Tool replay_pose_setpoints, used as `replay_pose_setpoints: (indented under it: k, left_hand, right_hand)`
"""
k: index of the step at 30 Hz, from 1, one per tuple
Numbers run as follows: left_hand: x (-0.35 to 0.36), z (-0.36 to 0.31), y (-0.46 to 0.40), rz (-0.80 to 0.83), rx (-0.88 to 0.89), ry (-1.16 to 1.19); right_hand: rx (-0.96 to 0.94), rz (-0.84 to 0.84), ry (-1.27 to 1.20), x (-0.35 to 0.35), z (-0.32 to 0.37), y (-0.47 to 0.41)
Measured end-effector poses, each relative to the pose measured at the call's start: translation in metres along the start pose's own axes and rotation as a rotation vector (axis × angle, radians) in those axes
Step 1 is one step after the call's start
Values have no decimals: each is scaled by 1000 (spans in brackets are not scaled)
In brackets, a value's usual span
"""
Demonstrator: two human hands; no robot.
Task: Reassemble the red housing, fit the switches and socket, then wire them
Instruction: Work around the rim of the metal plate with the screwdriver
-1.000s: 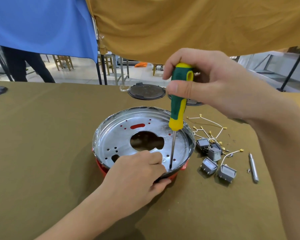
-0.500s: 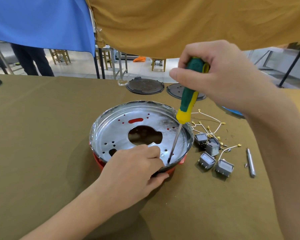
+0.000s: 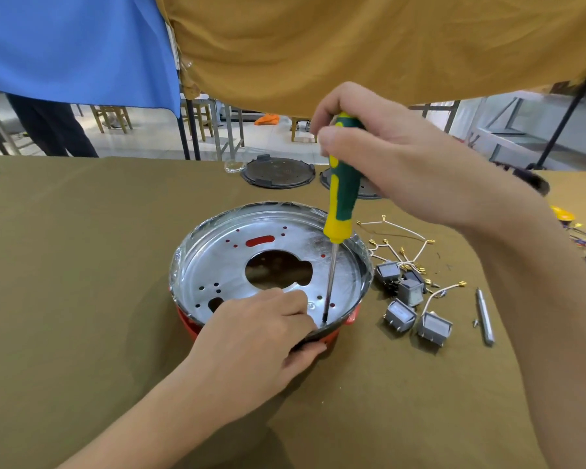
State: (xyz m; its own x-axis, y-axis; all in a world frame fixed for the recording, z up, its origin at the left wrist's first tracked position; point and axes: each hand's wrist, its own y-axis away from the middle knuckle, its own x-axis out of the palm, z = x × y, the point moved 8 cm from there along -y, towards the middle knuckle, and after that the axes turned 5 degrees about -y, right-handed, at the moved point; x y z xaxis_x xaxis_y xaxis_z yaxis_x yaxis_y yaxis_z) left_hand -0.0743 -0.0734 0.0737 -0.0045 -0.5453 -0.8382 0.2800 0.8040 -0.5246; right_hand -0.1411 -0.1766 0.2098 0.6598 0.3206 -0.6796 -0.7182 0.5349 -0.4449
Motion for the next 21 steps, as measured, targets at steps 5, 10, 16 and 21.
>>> replay_pose_setpoints:
  k: [5, 10, 16, 21]
  left_hand:
    - [1, 1, 2, -7, -11, 4]
    - [0, 2, 3, -29, -29, 11]
    - [-1, 2, 4, -32, -29, -8]
    - [-2, 2, 4, -43, -32, 0]
  right_hand:
    - [-53, 52, -94, -7, 6, 5]
    - [-53, -80, 121, -7, 7, 3]
    - [-36, 126, -163, -2, 4, 5]
    - [-8, -166, 197, -15, -2, 1]
